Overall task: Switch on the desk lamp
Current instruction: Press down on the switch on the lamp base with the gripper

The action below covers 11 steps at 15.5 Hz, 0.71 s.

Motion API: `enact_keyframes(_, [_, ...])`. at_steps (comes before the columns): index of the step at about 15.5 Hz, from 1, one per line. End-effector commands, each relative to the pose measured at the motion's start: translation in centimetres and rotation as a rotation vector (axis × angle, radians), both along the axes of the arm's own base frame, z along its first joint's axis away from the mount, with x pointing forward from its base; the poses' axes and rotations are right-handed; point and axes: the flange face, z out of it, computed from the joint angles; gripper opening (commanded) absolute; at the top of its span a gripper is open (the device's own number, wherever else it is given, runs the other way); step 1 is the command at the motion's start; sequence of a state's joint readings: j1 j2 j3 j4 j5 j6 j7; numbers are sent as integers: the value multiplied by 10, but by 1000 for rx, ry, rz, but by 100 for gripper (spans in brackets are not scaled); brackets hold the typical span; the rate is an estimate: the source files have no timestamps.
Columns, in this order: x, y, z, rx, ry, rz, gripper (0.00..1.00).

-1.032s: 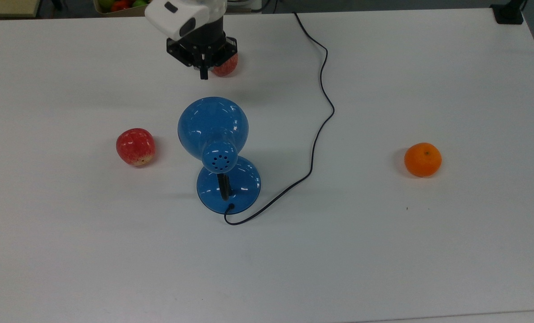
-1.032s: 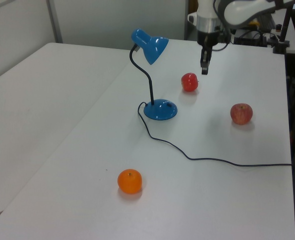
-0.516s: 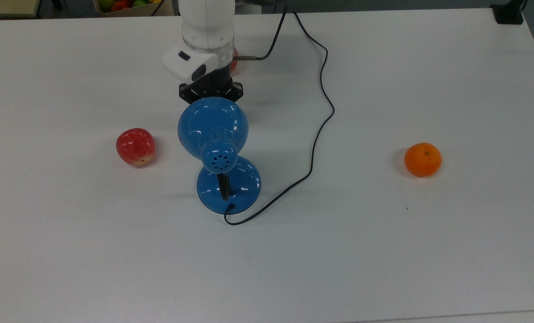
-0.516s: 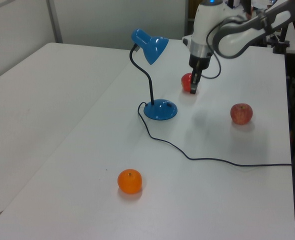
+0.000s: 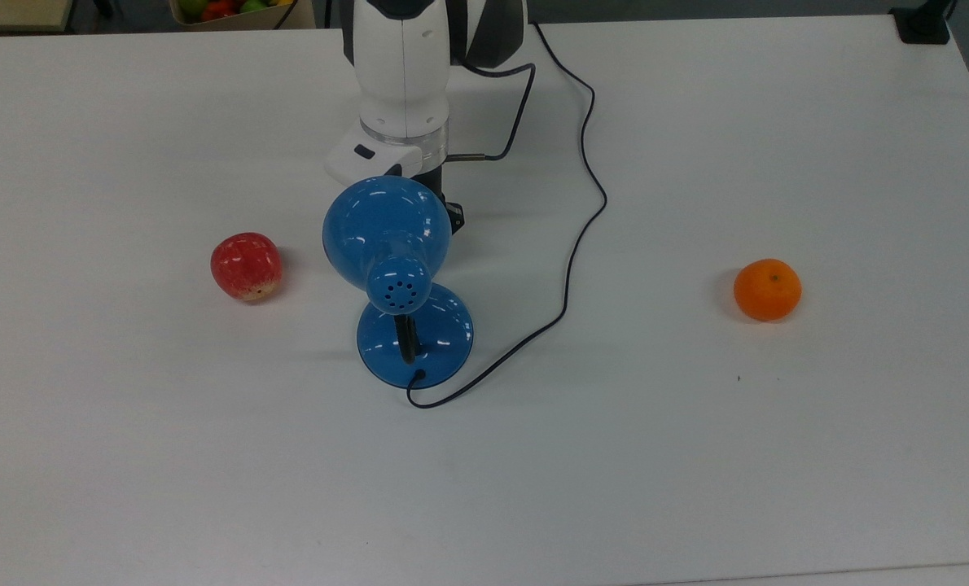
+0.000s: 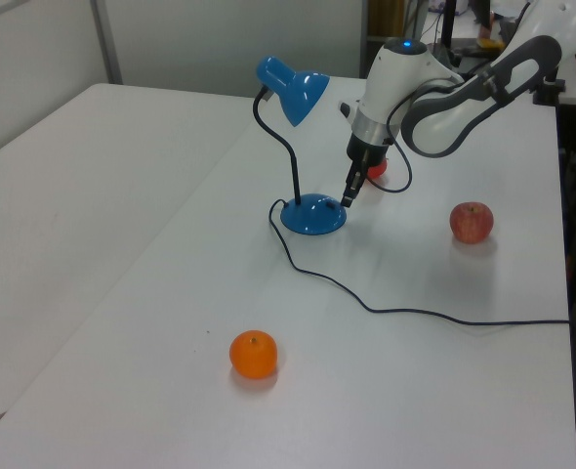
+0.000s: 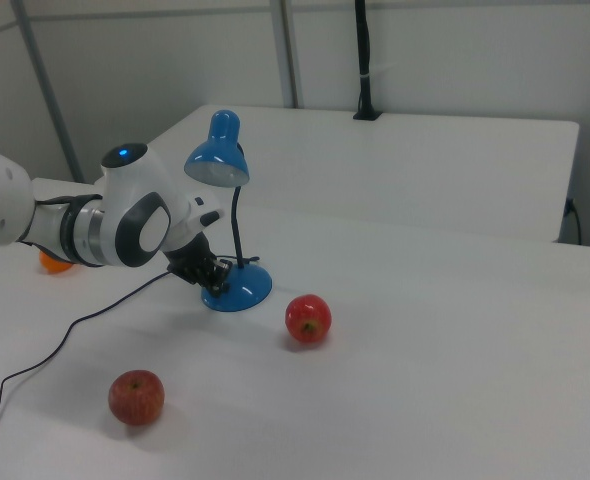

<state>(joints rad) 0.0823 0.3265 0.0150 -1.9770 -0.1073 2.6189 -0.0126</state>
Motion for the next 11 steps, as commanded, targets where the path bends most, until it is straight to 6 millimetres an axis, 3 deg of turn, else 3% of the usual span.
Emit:
enact_keyframes(1, [10, 4, 5, 15, -78, -8, 0])
enact_keyframes(11, [23, 6, -5, 32, -130, -21, 0])
